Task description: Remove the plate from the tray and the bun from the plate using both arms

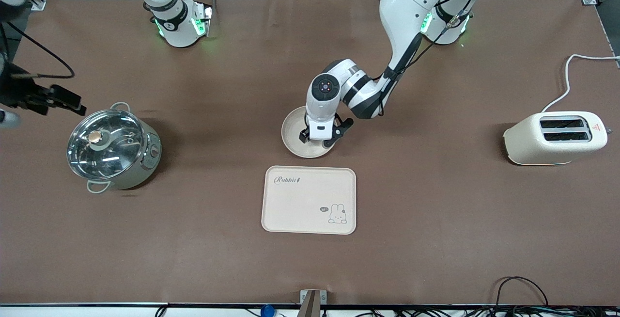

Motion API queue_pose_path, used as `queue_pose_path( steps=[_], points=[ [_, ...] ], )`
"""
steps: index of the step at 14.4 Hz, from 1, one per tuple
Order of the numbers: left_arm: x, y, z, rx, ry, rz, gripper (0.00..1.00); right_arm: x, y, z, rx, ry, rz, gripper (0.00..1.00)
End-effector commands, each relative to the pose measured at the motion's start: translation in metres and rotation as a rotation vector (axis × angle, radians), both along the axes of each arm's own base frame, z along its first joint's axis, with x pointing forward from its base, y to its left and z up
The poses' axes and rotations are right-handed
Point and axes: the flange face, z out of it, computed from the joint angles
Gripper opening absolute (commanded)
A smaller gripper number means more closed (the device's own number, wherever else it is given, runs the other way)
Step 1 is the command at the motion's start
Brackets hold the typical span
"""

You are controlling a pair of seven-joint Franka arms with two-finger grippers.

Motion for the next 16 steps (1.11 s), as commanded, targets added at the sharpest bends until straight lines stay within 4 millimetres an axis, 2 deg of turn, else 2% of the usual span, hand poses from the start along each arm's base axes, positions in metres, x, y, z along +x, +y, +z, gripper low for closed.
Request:
queue_pose_path(
  steps=[1, 4, 5, 7, 9, 12, 13, 16],
  points=[
    [-0.009, -0.001, 0.003, -0.004, 0.003, 0.009, 0.74, -0.009, 0.002, 0.029, -0.052, -0.015, 0.010, 1.00],
    [-0.008, -0.001, 0.004, -0.006, 0.001, 0.010, 0.51, -0.007, -0.006, 0.040, -0.116, -0.029, 0.041, 1.00],
    [-0.006, -0.001, 0.008, -0.010, -0.005, 0.011, 0.46, -0.008, -0.007, 0.045, -0.126, -0.033, 0.065, 1.00],
    [0.004, 0.001, 0.020, -0.023, -0.021, 0.013, 0.45, -0.008, -0.007, 0.046, -0.124, -0.033, 0.061, 1.00],
    [0.026, 0.011, 0.047, -0.034, -0.053, 0.032, 0.45, -0.008, -0.001, 0.044, -0.123, -0.022, 0.064, 1.00],
    [0.080, 0.064, 0.087, -0.039, -0.087, 0.053, 0.47, -0.008, -0.004, 0.050, -0.120, -0.035, 0.058, 1.00],
    [0.098, 0.089, 0.095, -0.031, -0.087, 0.043, 0.47, -0.008, -0.004, 0.054, -0.119, -0.043, 0.058, 1.00],
    [0.160, 0.192, 0.096, -0.010, -0.082, 0.000, 0.47, -0.006, 0.001, 0.053, -0.118, -0.045, 0.076, 1.00]
  ],
)
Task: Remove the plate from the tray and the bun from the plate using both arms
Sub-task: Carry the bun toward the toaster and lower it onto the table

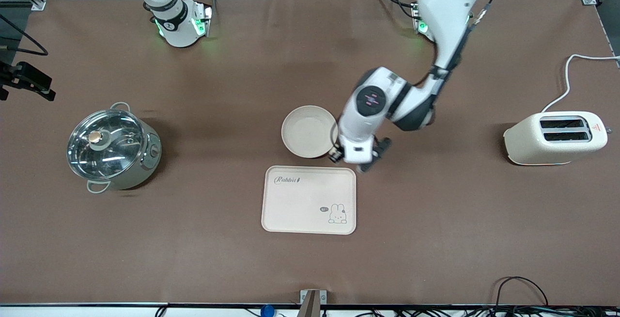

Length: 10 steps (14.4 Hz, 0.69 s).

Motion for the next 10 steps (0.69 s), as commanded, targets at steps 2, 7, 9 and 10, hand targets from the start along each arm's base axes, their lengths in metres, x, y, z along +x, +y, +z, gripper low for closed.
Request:
queue_pose_path(
  steps=[2, 7, 9, 10],
  points=[
    [0.053, 0.118, -0.007, 0.016, 0.014, -0.029, 0.48, 0.001, 0.003, 0.004, -0.021, 0.006, 0.021, 1.00],
    [0.076, 0.214, -0.062, 0.026, 0.083, -0.034, 0.53, 0.011, 0.006, -0.002, -0.010, 0.003, 0.019, 1.00],
    [0.076, 0.227, -0.078, 0.026, 0.102, -0.038, 0.68, 0.019, 0.012, -0.009, 0.043, -0.002, 0.021, 1.00],
    [0.077, 0.236, -0.080, 0.026, 0.106, -0.033, 0.72, 0.021, 0.012, -0.005, 0.112, -0.016, 0.013, 1.00]
  ],
)
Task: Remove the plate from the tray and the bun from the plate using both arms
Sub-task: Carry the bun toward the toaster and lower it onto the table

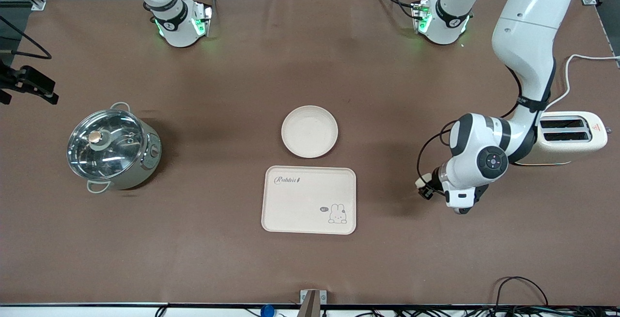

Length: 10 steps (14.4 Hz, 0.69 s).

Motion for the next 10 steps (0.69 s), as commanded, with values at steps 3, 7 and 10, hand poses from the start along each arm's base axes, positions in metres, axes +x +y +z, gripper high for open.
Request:
queue_pose_path(
  steps=[3, 7, 10],
  points=[
    [0.002, 0.009, 0.000, -0.007, 0.000, -0.017, 0.99, 0.008, -0.007, 0.005, 0.116, -0.017, -0.021, 1.00],
    [0.011, 0.006, 0.052, -0.006, -0.048, -0.035, 1.00, 0.008, -0.007, 0.006, 0.100, -0.025, -0.013, 1.00],
    [0.021, 0.005, 0.138, 0.016, -0.085, -0.262, 1.00, 0.010, -0.010, 0.008, 0.054, -0.038, -0.008, 1.00]
  ],
)
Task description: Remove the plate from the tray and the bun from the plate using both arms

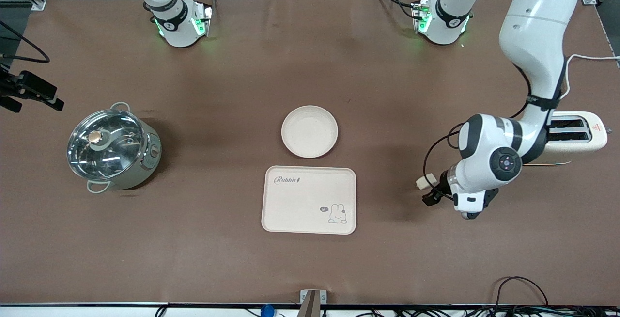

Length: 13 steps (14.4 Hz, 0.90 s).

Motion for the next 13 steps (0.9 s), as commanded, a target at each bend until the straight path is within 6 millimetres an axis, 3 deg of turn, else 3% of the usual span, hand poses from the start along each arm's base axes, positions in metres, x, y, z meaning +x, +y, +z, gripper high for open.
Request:
queue_pose_path(
  steps=[1, 3, 7, 9, 11, 13],
  points=[
    [0.002, 0.002, 0.091, 0.028, -0.032, -0.196, 1.00, 0.001, -0.001, 0.004, -0.038, -0.009, 0.017, 1.00],
    [0.001, 0.013, 0.144, 0.041, -0.041, -0.315, 1.00, 0.001, -0.002, 0.005, -0.048, -0.010, 0.015, 1.00],
    [-0.016, 0.068, 0.234, 0.066, -0.105, -0.531, 1.00, -0.002, -0.011, 0.008, -0.060, -0.005, 0.001, 1.00],
    [-0.039, 0.082, 0.274, 0.077, -0.082, -0.575, 1.00, -0.008, -0.017, 0.011, -0.066, 0.029, -0.009, 1.00],
    [-0.065, 0.095, 0.314, 0.086, -0.080, -0.640, 1.00, -0.014, -0.021, 0.026, -0.085, 0.041, -0.016, 1.00],
    [-0.090, 0.087, 0.346, 0.095, -0.080, -0.659, 1.00, -0.016, -0.019, 0.027, -0.085, 0.050, -0.021, 1.00]
  ],
)
